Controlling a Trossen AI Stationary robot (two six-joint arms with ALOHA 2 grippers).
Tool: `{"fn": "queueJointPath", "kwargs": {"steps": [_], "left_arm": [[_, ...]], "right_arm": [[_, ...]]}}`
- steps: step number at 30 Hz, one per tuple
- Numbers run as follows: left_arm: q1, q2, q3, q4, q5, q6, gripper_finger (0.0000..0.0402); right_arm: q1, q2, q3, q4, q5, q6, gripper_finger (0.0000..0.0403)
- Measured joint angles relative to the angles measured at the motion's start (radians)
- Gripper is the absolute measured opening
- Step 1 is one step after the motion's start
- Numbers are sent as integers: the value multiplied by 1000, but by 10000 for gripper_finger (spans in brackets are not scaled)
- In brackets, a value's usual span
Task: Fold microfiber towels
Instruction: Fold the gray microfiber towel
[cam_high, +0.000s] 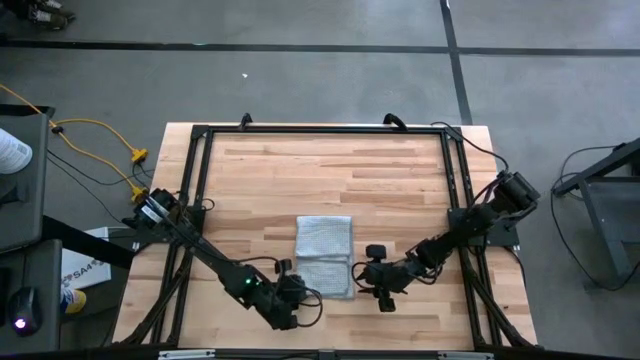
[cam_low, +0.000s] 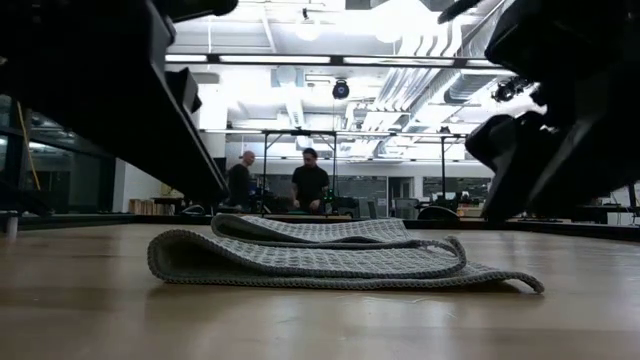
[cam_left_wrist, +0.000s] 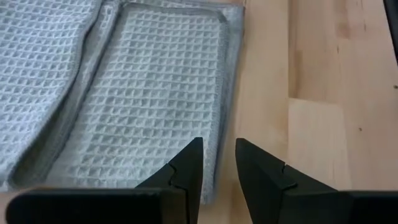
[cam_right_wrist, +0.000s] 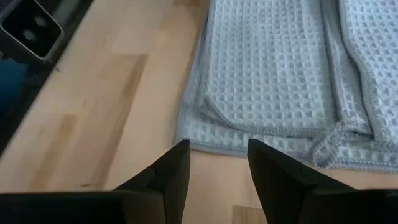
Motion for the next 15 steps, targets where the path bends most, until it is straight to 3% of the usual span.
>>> {"fn": "queueJointPath", "kwargs": {"steps": [9, 15], "left_arm": [[3, 0, 0, -10, 22, 0, 95], [3, 0, 0, -8, 97, -3, 95]], "right_arm": [[1, 59, 0, 24, 17, -35, 155], [1, 63, 2, 30, 18, -80, 155]]}}
